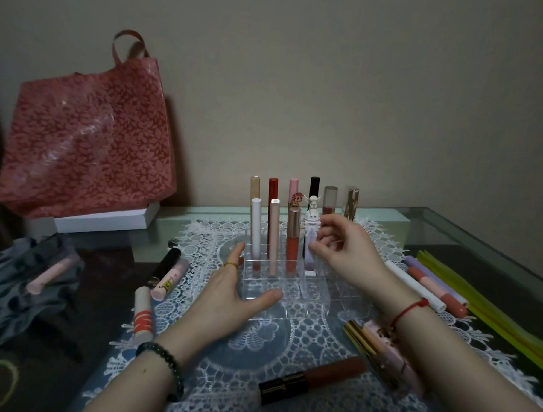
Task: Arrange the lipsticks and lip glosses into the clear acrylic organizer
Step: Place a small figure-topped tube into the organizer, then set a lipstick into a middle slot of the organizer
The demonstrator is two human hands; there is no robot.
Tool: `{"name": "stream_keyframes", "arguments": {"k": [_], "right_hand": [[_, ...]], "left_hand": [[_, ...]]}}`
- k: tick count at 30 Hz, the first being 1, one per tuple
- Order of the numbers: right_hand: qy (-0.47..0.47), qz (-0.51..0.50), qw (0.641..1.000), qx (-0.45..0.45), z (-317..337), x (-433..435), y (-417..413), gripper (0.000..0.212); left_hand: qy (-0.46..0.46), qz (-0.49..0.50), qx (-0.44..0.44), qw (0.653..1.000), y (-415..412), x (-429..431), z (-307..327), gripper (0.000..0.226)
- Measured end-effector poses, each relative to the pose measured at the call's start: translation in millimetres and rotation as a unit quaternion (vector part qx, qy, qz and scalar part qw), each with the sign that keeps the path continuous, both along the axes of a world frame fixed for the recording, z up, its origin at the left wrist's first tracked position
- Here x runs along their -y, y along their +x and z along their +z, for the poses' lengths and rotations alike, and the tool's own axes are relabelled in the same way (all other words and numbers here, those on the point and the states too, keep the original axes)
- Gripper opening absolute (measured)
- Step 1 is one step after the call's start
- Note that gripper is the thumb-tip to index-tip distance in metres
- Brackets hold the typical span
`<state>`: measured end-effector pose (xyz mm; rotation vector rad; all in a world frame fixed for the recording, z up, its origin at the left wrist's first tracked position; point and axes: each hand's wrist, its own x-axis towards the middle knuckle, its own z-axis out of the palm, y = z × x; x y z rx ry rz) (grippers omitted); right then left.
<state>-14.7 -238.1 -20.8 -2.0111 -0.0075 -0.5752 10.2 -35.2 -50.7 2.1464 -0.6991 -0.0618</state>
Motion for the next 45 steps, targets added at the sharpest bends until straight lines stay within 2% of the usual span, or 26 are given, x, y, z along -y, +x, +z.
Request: {"name": "stream_keyframes", "arguments": {"k": [20, 23, 27, 29, 31, 32, 33, 35, 36, 38, 39, 42, 45], "right_hand": [[-0.01, -0.016, 0.999, 0.04, 11, 5, -7, 0.042], [-0.015, -0.034, 0.998, 0.055, 19, 7, -14, 0.04], [0.0, -0.06, 0.994, 0.095, 34, 9, -29, 0.037], [-0.017, -0.047, 0.994, 0.099, 42, 7, -39, 0.035], [-0.052, -0.022, 0.994, 0.093, 45, 2, -51, 0.032], [-0.08, -0.01, 0.993, 0.081, 44, 0, -57, 0.031], [-0.109, 0.003, 0.992, 0.062, 42, -3, -63, 0.03], [-0.164, 0.033, 0.986, 0.018, 34, -8, -74, 0.028], [-0.19, 0.05, 0.981, -0.003, 29, -10, -79, 0.027], [-0.224, 0.077, 0.971, -0.027, 19, -12, -87, 0.027], [-0.224, 0.087, 0.97, -0.027, 14, -12, -89, 0.027], [-0.217, 0.1, 0.97, -0.037, 2, -8, -93, 0.023], [-0.247, 0.111, 0.961, -0.054, -3, -8, -94, 0.019]], "left_hand": [[-0.008, -0.002, -0.001, 1.0, 3, 0, -1, 0.118], [0.01, 0.013, 0.03, 0.999, 5, -1, -2, 0.119], [0.069, 0.054, 0.116, 0.989, 2, -2, 3, 0.122], [0.08, 0.092, 0.196, 0.973, 0, -2, 11, 0.108], [0.058, 0.095, 0.325, 0.939, 0, -4, 23, 0.07], [0.034, 0.059, 0.361, 0.93, -1, -6, 30, 0.049], [0.014, -0.002, 0.356, 0.934, -3, -10, 36, 0.034], [0.039, -0.137, 0.248, 0.958, -13, -13, 44, 0.027], [0.086, -0.188, 0.179, 0.962, -18, -13, 46, 0.029], [0.192, -0.253, 0.067, 0.946, -28, -8, 45, 0.032], [0.236, -0.27, 0.049, 0.932, -32, -4, 43, 0.034], [0.322, -0.288, 0.09, 0.897, -41, 6, 39, 0.038], [0.33, -0.283, 0.084, 0.897, -42, 6, 39, 0.028]]}}
